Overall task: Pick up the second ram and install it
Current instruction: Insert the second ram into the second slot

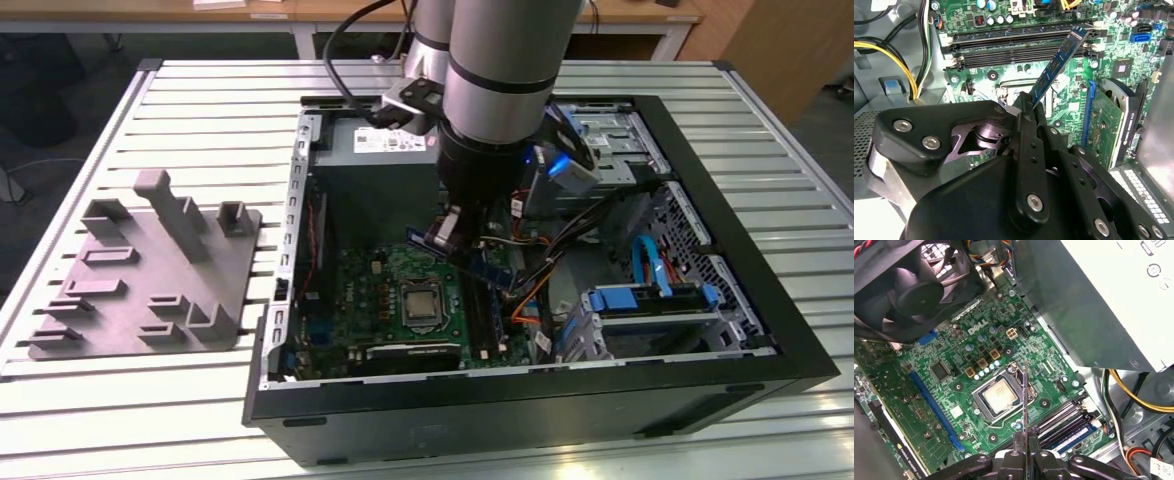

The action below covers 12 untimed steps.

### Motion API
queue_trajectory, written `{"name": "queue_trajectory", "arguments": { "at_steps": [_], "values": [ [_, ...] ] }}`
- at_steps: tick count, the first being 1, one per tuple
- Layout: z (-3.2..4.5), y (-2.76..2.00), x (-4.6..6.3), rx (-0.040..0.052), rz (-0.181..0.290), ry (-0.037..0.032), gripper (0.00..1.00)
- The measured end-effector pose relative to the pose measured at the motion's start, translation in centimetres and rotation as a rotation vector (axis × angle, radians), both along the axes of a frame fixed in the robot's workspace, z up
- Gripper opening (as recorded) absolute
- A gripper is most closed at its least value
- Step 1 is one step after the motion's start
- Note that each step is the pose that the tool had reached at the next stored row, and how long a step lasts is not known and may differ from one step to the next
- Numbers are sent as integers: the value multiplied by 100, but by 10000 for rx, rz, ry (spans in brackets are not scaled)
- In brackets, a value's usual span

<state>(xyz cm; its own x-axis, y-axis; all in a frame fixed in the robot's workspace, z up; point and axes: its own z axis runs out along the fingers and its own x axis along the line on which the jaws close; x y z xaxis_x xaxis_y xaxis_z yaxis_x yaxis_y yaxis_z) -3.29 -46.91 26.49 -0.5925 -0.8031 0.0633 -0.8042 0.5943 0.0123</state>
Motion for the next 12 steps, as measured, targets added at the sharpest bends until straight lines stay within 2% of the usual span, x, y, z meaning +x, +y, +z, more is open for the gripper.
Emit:
{"name": "queue_trajectory", "arguments": {
  "at_steps": [5,12],
  "values": [
    [-4,0,0,-63,-387,0,14],
    [-7,0,0,-109,-1320,3,14]
  ]
}}
